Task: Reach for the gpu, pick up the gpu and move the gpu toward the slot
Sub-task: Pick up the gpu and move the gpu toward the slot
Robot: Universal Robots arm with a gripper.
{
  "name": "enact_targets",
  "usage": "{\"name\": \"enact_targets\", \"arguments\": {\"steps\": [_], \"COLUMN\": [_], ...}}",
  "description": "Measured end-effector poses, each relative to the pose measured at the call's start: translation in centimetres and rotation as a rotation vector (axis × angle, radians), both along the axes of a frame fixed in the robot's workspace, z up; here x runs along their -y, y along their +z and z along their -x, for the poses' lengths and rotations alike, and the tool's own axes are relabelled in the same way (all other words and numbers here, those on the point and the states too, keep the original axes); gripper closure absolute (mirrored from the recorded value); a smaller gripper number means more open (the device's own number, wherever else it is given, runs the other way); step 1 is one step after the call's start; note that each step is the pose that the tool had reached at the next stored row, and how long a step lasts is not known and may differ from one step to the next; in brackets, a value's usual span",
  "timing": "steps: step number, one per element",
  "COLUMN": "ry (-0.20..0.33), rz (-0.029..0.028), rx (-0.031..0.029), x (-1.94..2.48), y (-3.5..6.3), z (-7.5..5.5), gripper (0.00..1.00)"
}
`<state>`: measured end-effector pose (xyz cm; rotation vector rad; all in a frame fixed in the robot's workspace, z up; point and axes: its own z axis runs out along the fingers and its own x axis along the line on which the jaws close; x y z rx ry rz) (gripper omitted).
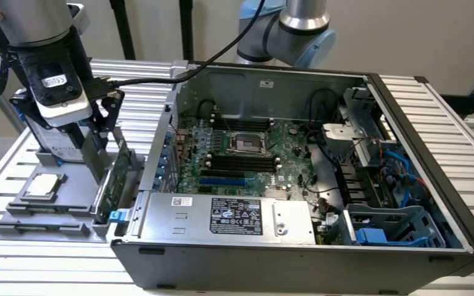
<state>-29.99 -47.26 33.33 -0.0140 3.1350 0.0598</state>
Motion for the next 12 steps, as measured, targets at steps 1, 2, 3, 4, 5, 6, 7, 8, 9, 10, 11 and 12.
{"name": "enact_targets", "arguments": {"steps": [1, 2, 3, 4, 5, 6, 7, 8, 9, 10, 11, 12], "ry": [-0.002, -0.004, -0.006, -0.007, -0.007, -0.008, -0.008, -0.010, -0.010, -0.011, -0.013, -0.014], "rz": [0.0000, 0.0000, 0.0000, 0.0001, 0.0000, 0.0000, 0.0000, 0.0001, 0.0000, 0.0000, 0.0000, 0.0000], "rx": [0.0005, 0.0008, 0.0010, 0.0011, 0.0013, 0.0015, 0.0017, 0.0020, 0.0027, 0.0036, 0.0048, 0.0061], "x": [0.00, 0.00, 0.00, 0.00, 0.01, 0.01, 0.01, 0.00, 0.01, 0.01, 0.02, 0.03], "y": [-0.18, -0.37, -0.55, -0.73, -0.91, -1.09, -1.27, -1.45, -1.63, -1.82, -2.00, -2.19], "z": [0.1, 0.3, 0.4, 0.5, 0.5, 0.5, 0.5, 0.5, 0.5, 0.5, 0.5, 0.5], "gripper": [0.58, 0.58, 0.58, 0.58, 0.58, 0.58, 0.58, 0.58, 0.58, 0.58, 0.58, 0.58]}}
